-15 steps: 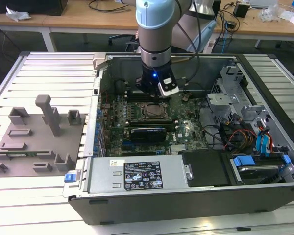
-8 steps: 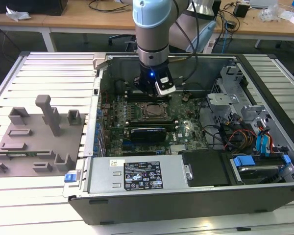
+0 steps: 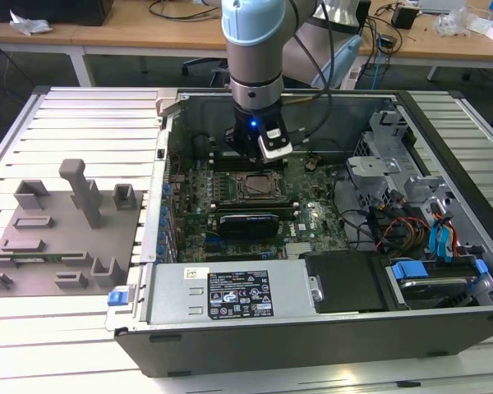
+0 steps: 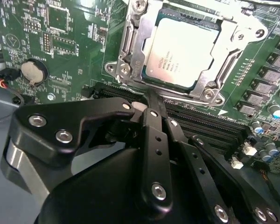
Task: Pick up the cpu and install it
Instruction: 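Install the first cpu locking lever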
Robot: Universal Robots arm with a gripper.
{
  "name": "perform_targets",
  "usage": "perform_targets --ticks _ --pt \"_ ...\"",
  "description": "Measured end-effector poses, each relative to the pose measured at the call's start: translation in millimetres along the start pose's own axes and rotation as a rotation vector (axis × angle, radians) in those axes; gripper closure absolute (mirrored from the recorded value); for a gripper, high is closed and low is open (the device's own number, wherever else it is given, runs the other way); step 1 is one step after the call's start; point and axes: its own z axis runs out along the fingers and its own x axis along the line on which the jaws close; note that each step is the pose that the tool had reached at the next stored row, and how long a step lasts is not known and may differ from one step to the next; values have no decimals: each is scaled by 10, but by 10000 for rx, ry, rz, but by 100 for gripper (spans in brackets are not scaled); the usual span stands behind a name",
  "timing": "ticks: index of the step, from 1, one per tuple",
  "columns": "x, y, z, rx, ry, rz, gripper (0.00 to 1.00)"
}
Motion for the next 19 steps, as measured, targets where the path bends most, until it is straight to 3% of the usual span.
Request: perform_targets --ticks 2,8,15,19 --pt "0 -1 5 89 -48 209 89" --pt "1 -2 15 131 -91 487 89" --pt "-2 -2 22 135 -102 582 89" --pt "-13 1 26 54 -80 592 89"
